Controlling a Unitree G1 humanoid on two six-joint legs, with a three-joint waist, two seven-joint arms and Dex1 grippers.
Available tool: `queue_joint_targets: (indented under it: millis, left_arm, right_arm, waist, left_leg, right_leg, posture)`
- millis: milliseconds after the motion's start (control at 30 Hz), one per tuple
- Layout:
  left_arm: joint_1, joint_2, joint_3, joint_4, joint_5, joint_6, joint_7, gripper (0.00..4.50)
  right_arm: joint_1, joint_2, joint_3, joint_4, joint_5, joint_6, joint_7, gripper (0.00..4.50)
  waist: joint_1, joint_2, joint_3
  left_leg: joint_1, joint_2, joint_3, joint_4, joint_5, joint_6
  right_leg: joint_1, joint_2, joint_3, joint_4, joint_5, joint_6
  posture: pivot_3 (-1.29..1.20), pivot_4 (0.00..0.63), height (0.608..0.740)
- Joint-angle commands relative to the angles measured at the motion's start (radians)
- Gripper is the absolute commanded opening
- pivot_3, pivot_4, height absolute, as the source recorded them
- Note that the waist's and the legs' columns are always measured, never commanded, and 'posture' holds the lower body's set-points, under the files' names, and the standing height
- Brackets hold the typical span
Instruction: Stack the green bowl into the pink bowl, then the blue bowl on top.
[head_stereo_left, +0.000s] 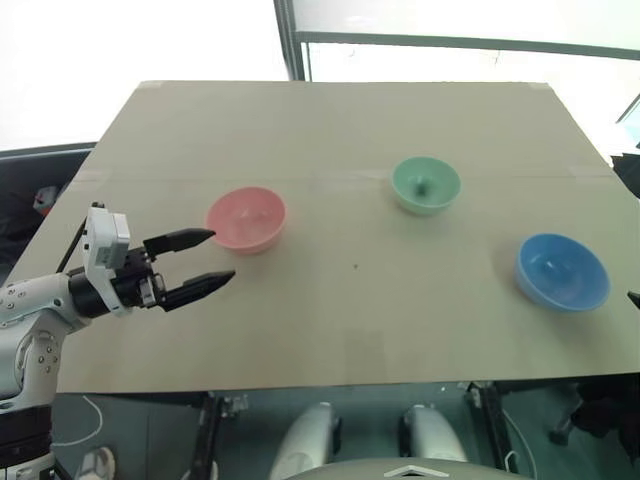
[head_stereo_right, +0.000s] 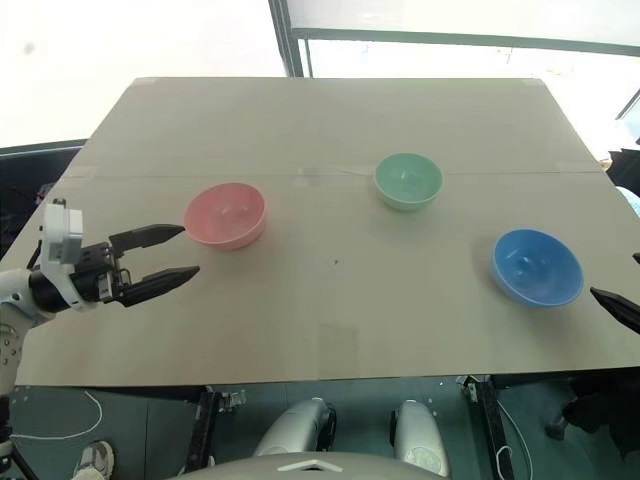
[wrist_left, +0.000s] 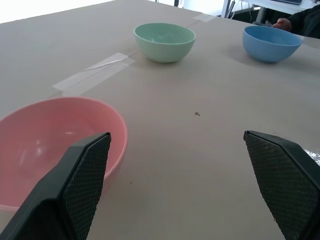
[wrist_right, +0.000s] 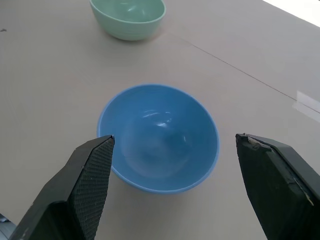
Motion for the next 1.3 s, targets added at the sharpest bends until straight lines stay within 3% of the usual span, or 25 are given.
queue_joint_targets:
  millis: [33, 367, 533, 633, 733, 867, 1100, 1200, 1267, 1300]
  left_arm:
    - [-0.022, 0.025, -0.001, -0.004, -0.001, -0.007, -0.011, 4.50]
    - [-0.062, -0.001, -0.026, -0.010, -0.007, 0.019, 0.020, 4.50]
    - [-0.050, -0.029, -0.046, -0.069, 0.038, 0.007, 0.119, 4.50]
    - [-0.058, -0.013, -0.091, -0.129, 0.196, -0.001, 0.286, 4.50]
    - [-0.088, 0.015, -0.123, -0.166, 0.260, 0.046, 0.368, 4.50]
    - [-0.215, 0.154, -0.325, -0.149, 0.489, 0.053, 0.390, 4.50]
    - [-0.364, 0.146, -0.546, -0.087, 0.610, 0.103, 0.358, 4.50]
    - [-0.406, 0.137, -0.605, -0.062, 0.647, 0.104, 0.342, 3.89]
    - [-0.436, 0.131, -0.638, -0.038, 0.677, 0.105, 0.335, 2.86]
    - [-0.447, 0.125, -0.646, -0.025, 0.684, 0.103, 0.333, 2.57]
  right_arm:
    - [-0.010, -0.002, -0.015, -0.037, 0.026, 0.001, -0.015, 4.06]
    - [-0.119, -0.015, 0.122, -0.075, 0.024, -0.009, -0.080, 4.06]
    - [-0.277, -0.064, 0.382, -0.134, -0.095, -0.009, -0.189, 4.06]
    - [-0.495, 0.027, 0.560, -0.178, 0.029, -0.023, -0.176, 4.06]
    - [-0.587, 0.077, 0.654, -0.188, 0.078, 0.006, -0.159, 4.06]
    - [-0.673, 0.158, 0.839, -0.147, 0.062, -0.033, -0.095, 4.06]
    - [-0.720, 0.214, 0.910, -0.097, 0.028, -0.082, -0.082, 4.06]
    - [-0.714, 0.218, 0.910, -0.102, 0.019, -0.088, -0.090, 4.04]
    - [-0.703, 0.219, 0.905, -0.109, 0.012, -0.090, -0.102, 4.04]
    - [-0.697, 0.218, 0.903, -0.113, 0.010, -0.090, -0.107, 4.04]
  waist:
    - [0.001, 0.000, 0.000]
    - [-0.001, 0.001, 0.000]
    - [-0.008, 0.001, 0.001]
    - [-0.015, 0.000, 0.001]
    - [-0.016, -0.002, 0.003]
    - [-0.003, -0.007, 0.004]
    - [-0.003, -0.003, 0.006]
    - [-0.005, -0.005, 0.005]
    - [-0.012, -0.005, 0.005]
    - [-0.015, -0.005, 0.005]
  left_leg:
    - [0.000, 0.000, 0.000, 0.000, 0.000, 0.000]
    - [0.000, 0.000, 0.000, 0.000, 0.000, 0.000]
    - [0.000, 0.000, 0.000, 0.001, 0.000, 0.000]
    - [0.000, 0.000, 0.001, 0.002, 0.000, 0.000]
    - [-0.002, 0.001, -0.002, 0.002, 0.000, 0.000]
    - [-0.006, -0.002, -0.008, 0.002, 0.000, 0.000]
    - [-0.010, -0.006, -0.007, 0.003, 0.000, 0.001]
    - [-0.015, -0.006, -0.008, 0.006, 0.000, 0.000]
    - [-0.016, -0.006, -0.008, 0.006, 0.000, 0.000]
    - [-0.016, -0.006, -0.008, 0.007, 0.000, 0.000]
  right_leg:
    - [0.000, 0.000, 0.000, 0.000, 0.000, 0.000]
    - [0.000, 0.000, 0.000, 0.000, 0.000, 0.000]
    - [0.000, 0.000, 0.000, 0.001, 0.000, 0.000]
    - [0.000, 0.000, 0.000, 0.001, 0.000, 0.000]
    - [-0.001, 0.001, -0.002, 0.001, 0.000, 0.000]
    - [-0.003, 0.002, -0.007, 0.001, 0.000, 0.000]
    - [-0.009, 0.001, -0.010, 0.005, 0.000, 0.000]
    - [-0.017, 0.002, -0.012, 0.015, 0.000, 0.000]
    - [-0.017, 0.002, -0.012, 0.016, 0.000, 0.000]
    - [-0.017, 0.002, -0.012, 0.016, 0.000, 0.000]
  posture:
    - [0.00, 0.150, 0.740]
    - [0.00, 0.150, 0.740]
    - [0.00, 0.150, 0.740]
    - [0.00, 0.150, 0.740]
    - [0.00, 0.150, 0.740]
    - [0.00, 0.150, 0.740]
    - [0.00, 0.150, 0.740]
    - [0.00, 0.150, 0.740]
    - [0.00, 0.150, 0.740]
    - [0.00, 0.150, 0.740]
